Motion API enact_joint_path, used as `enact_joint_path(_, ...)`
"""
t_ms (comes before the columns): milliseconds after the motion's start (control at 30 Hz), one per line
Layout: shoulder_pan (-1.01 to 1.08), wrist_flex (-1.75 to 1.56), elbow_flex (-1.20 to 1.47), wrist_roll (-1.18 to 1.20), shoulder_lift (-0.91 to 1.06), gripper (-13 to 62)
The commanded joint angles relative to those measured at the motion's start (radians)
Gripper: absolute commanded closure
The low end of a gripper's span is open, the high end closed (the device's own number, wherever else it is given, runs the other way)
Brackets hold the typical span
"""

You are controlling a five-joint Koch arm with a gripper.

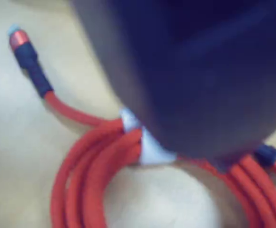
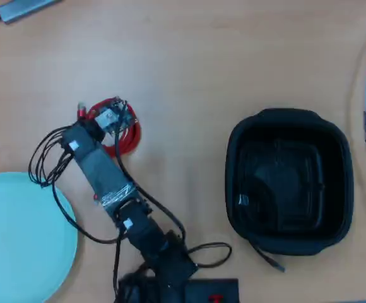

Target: Put a black charging cable in a black bowl and put a red charging cable in a green bowl

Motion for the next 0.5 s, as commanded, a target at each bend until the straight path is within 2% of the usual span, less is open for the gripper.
enact_joint_path(0, 0.002, -0.003, -0.066, -0.014, -0.049, 27.0)
enact_joint_path(467, -0.043, -0.11, -0.069, 0.002, -0.247, 27.0)
